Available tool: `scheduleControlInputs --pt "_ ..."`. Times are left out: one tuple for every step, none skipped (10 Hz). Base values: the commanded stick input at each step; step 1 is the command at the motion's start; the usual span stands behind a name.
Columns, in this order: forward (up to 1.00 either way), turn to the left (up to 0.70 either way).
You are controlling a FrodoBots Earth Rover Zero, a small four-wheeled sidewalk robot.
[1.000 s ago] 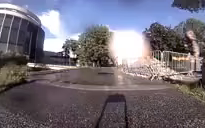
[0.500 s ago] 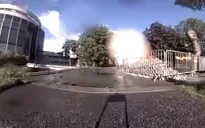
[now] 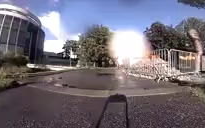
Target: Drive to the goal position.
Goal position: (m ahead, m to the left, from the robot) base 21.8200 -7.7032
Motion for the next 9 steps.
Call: scheduleControlInputs --pt "0.50 0.00" --pt "0.50 0.00" --pt "0.50 0.00" --pt "0.50 0.00" --pt "0.50 0.00" --pt "0.50 0.00" --pt "0.50 0.00" --pt "0.50 0.00" --pt "0.50 0.00"
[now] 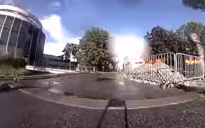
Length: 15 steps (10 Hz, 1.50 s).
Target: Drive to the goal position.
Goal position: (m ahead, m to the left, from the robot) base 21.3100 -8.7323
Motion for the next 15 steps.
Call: scheduleControlInputs --pt "0.50 0.00" --pt "0.50 0.00" --pt "0.50 0.00" --pt "0.50 0.00" --pt "0.50 0.00" --pt "0.50 0.00" --pt "0.50 0.00" --pt "0.50 0.00" --pt "0.50 0.00" --pt "0.50 0.00" --pt "0.50 0.00" --pt "0.50 0.00" --pt "0.50 0.00" --pt "0.50 0.00" --pt "0.50 0.00"
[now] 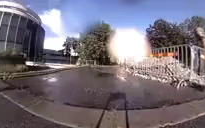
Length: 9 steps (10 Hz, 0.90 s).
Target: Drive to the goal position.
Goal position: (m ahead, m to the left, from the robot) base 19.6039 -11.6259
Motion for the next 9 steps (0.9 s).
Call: scheduleControlInputs --pt "0.50 0.00" --pt "0.50 0.00" --pt "0.50 0.00" --pt "0.50 0.00" --pt "0.50 0.00" --pt "0.50 0.00" --pt "0.50 0.00" --pt "0.50 0.00" --pt "0.50 0.00"
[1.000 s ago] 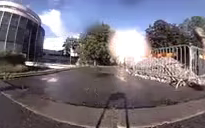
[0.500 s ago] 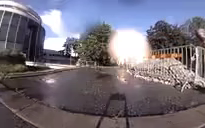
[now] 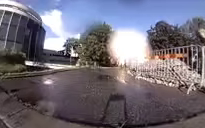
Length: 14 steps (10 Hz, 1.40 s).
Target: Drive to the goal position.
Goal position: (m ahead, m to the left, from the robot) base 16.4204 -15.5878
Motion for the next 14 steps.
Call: scheduleControlInputs --pt "0.50 0.00" --pt "0.50 0.00" --pt "0.50 0.00" --pt "0.50 0.00" --pt "0.50 0.00" --pt "0.50 0.00" --pt "0.50 0.00" --pt "0.50 0.00" --pt "0.50 0.00" --pt "0.50 0.00" --pt "0.50 0.00" --pt "0.50 0.00" --pt "0.50 0.00" --pt "0.50 0.00"
